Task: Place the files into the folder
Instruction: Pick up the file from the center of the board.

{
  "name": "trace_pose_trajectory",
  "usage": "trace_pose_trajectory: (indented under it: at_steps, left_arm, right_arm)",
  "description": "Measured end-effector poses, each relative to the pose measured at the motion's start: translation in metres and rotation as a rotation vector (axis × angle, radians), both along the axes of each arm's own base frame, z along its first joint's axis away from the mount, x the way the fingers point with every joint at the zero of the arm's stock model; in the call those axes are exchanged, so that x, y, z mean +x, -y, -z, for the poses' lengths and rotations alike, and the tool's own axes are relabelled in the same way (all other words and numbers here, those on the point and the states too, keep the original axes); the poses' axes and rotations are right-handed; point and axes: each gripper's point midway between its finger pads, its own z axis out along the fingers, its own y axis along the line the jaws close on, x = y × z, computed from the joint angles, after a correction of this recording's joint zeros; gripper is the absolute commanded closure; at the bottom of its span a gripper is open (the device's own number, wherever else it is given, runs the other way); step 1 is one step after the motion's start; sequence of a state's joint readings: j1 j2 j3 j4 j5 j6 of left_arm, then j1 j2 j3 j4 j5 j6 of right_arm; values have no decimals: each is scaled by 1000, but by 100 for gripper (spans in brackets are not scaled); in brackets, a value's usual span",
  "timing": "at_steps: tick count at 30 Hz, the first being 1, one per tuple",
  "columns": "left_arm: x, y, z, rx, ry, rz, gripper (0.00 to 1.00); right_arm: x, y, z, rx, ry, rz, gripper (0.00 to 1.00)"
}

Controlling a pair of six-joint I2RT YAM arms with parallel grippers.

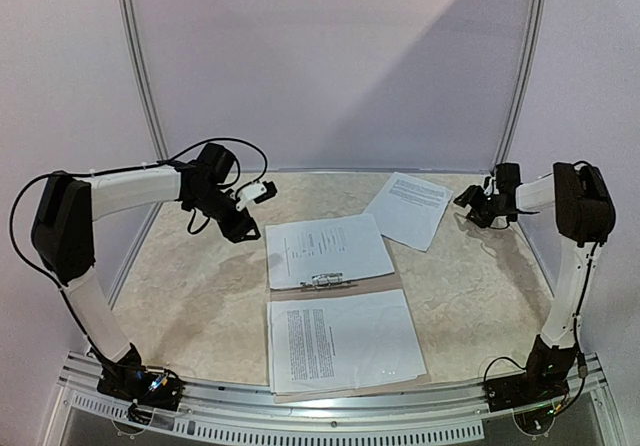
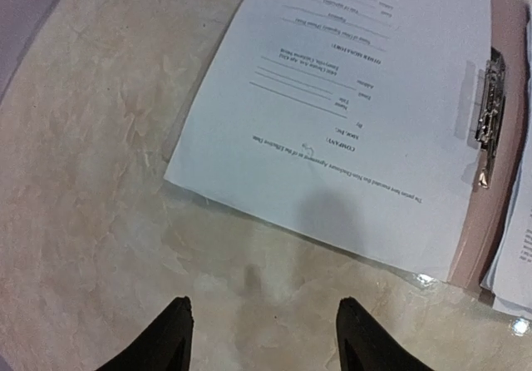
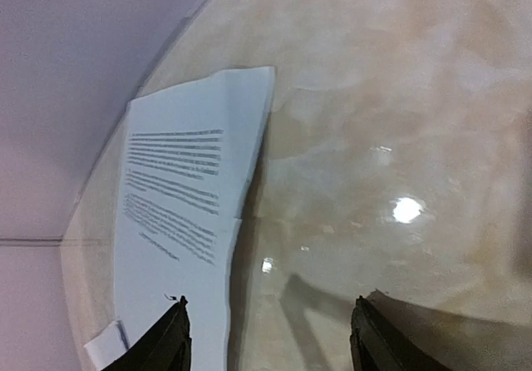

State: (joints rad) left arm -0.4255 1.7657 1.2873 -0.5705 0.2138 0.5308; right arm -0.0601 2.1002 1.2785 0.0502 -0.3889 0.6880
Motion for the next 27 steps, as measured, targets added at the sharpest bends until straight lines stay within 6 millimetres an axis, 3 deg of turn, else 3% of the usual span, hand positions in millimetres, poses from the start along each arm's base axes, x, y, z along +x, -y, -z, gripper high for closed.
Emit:
trace_pose_trajectory:
  at_steps: [13,24,26,27]
  left_arm:
    - [-3,-2,5,-2,-17,-4,39]
    - [-4,-1,5,-6,-20,-4,39]
    - [-4,-1,5,-8,-20,-3,39]
    - [-4,-1,5,-8,-20,-3,38]
  right_arm:
    - [36,-32,3,273,99,-37,34]
    - [54,-57,2,396,127,-72,35]
    - [54,-62,1,417,129,-77,39]
    - [55,-64,1,429,131,-78,48]
